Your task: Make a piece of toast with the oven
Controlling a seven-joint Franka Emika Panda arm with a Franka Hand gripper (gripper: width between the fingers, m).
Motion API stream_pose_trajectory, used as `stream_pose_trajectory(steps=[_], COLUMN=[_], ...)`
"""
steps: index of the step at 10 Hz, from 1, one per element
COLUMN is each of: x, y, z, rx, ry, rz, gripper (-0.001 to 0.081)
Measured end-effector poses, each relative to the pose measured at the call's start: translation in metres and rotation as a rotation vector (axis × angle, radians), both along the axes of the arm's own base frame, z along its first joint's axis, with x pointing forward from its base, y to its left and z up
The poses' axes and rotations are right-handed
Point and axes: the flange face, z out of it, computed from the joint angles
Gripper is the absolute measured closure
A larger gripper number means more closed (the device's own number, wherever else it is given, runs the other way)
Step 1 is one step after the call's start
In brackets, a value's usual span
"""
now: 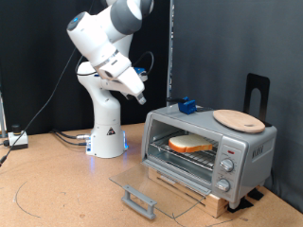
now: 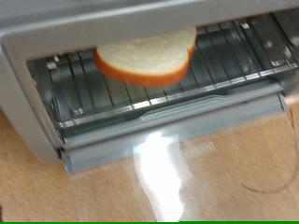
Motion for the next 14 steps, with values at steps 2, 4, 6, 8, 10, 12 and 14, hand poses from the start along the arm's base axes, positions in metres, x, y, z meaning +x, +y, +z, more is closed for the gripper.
stream_pose_trajectory(steps=[2,4,6,8,10,12,14], x=[0.004,0.001,0.006,0.009,0.012,0.014,0.018], y=[-0.009,0.001,0.006,-0.017,-0.028,-0.023,-0.039], z=[-0.005,-0.012,-0.009,-0.005,-0.008,-0.008,-0.014], rx=[0.014,-0.04,0.027,0.133,0.172,0.195,0.266], ry=[-0.006,0.16,0.368,0.542,0.596,0.759,0.892], rz=[0.003,-0.032,-0.149,-0.295,-0.333,-0.5,-0.708], gripper=[-0.0003,-0.0003,-0.0003,-0.0003,-0.0003,-0.0003,-0.0003])
